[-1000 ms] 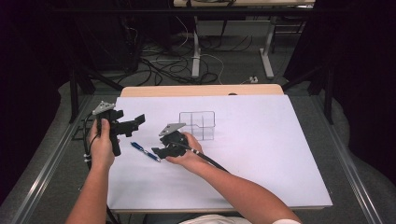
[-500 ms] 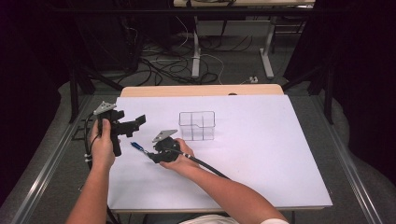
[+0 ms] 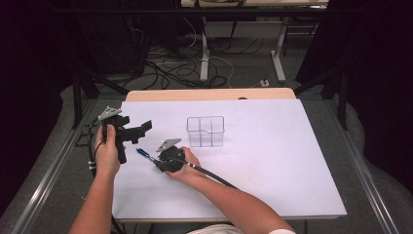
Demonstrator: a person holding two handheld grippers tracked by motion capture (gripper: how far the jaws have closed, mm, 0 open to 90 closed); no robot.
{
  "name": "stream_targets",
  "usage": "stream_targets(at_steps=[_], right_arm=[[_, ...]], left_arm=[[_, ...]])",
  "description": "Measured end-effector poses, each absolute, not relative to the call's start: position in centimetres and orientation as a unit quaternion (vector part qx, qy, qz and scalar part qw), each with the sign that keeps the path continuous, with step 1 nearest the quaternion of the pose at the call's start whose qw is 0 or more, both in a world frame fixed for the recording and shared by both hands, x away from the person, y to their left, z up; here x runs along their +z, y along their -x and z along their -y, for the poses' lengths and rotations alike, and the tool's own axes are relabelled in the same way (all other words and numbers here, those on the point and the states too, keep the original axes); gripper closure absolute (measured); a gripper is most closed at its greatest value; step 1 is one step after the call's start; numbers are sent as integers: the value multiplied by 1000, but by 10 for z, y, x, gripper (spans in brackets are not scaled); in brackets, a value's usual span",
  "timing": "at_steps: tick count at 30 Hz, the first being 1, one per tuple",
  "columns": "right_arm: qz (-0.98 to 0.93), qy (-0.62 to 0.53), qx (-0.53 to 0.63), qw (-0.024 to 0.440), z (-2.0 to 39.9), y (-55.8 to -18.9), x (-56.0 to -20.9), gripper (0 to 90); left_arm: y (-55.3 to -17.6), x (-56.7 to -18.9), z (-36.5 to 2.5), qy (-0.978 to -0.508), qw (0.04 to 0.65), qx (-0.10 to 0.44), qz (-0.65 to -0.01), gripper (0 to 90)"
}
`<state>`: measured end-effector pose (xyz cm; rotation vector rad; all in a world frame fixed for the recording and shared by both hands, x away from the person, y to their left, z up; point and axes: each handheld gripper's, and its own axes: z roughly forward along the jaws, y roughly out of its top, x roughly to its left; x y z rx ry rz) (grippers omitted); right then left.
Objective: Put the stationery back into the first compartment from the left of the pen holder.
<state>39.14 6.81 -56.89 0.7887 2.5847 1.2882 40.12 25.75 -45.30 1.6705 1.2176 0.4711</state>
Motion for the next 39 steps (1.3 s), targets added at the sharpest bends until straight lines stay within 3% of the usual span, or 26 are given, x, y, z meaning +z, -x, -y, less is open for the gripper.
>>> stream_targets(at_steps=[5,24,39], right_arm=[[-865,-256,425,81,-70,-390,-569,801],[-860,-270,427,74,-69,-389,-568,809],[-845,-250,465,85,-60,-383,-548,810]], left_arm=[[-401,-453,-258,-687,490,194,-501,5],[-401,-454,-259,-688,487,195,-502,5],[-400,-451,-261,-682,493,194,-504,5]])
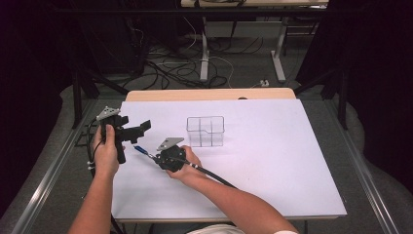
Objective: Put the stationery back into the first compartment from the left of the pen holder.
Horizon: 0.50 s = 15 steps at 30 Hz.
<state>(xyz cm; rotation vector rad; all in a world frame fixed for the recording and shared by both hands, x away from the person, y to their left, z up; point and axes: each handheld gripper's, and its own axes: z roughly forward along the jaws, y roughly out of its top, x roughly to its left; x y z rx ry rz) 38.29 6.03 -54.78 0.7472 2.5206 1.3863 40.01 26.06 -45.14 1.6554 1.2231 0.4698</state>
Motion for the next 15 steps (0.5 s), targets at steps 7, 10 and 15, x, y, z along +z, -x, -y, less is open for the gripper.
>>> stream_targets(at_steps=[7,10,15], right_arm=[[-843,-243,472,91,-45,-379,-533,809],[-844,-236,471,99,-36,-377,-528,809],[-844,-231,472,103,-18,-374,-520,809]], left_arm=[[-400,-450,-261,-681,496,191,-504,5],[-400,-450,-261,-680,497,192,-504,5],[-399,-449,-259,-680,497,190,-505,5]])
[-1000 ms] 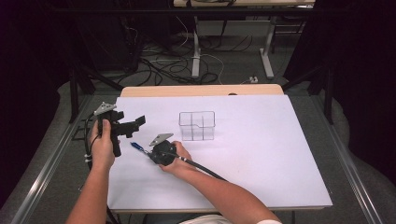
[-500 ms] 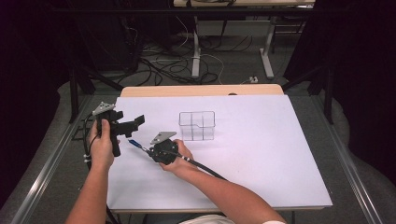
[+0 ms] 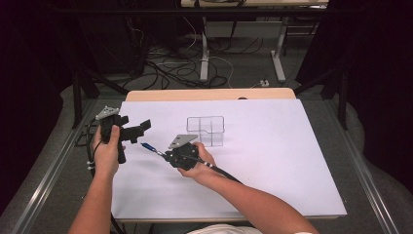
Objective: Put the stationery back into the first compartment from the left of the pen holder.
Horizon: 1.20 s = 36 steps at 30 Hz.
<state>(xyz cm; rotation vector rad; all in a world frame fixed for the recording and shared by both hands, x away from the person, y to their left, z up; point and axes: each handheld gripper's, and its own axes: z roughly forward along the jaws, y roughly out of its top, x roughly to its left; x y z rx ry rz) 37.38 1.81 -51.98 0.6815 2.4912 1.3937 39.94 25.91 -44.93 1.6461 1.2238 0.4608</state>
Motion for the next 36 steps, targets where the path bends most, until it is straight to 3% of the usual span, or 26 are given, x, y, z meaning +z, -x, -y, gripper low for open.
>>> stream_targets(at_steps=[15,36], right_arm=[[-843,-241,473,89,50,-368,-496,809],[-832,-261,481,84,127,-365,-481,810]], left_arm=[[-400,-444,-245,-680,491,191,-510,1],[-394,-434,-212,-713,490,223,-449,29]])
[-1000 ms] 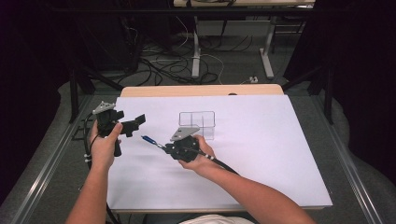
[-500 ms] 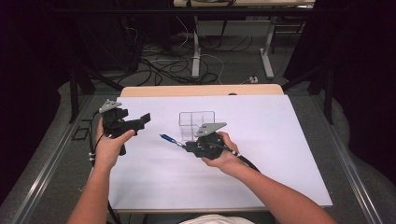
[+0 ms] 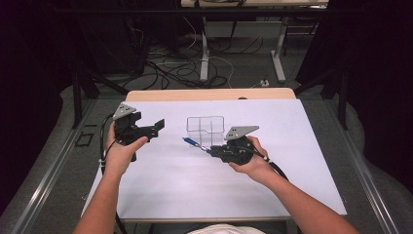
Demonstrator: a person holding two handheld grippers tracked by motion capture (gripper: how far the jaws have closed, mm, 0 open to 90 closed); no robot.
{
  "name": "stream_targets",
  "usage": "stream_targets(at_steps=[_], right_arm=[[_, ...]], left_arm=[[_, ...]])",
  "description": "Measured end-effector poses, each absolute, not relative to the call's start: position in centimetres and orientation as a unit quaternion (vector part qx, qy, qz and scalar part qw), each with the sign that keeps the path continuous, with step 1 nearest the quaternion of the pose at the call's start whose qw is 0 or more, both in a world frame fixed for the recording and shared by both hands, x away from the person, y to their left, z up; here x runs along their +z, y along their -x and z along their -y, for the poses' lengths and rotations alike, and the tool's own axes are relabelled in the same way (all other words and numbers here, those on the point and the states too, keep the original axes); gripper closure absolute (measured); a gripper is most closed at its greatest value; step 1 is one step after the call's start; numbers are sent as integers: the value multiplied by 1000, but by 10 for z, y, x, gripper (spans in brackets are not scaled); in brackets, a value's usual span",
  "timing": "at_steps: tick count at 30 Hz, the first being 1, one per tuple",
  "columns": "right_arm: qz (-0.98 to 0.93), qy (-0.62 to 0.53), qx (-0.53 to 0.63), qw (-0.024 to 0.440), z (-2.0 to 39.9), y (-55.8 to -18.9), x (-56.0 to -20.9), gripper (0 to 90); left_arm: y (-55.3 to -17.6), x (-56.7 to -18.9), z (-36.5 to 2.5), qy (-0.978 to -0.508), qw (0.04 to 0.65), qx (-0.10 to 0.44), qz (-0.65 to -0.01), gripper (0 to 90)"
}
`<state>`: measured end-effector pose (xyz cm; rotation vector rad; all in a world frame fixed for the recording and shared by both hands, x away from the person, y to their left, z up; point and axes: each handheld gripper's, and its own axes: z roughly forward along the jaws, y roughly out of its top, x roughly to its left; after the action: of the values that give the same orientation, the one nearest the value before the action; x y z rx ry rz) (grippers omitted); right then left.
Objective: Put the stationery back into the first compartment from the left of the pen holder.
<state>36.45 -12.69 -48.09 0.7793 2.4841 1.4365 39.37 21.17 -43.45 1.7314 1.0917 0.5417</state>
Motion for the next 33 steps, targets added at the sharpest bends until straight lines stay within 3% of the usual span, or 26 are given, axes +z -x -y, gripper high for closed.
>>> stream_targets(at_steps=[12,18,33], right_arm=[[-835,-264,476,82,138,-370,-474,810],[-839,-266,469,76,140,-372,-477,810],[-839,-271,466,70,140,-373,-479,809]], left_arm=[[-390,-426,-178,-750,475,258,-380,152],[-379,-428,-170,-773,459,281,-335,170],[-351,-445,-151,-824,379,352,-229,279]])
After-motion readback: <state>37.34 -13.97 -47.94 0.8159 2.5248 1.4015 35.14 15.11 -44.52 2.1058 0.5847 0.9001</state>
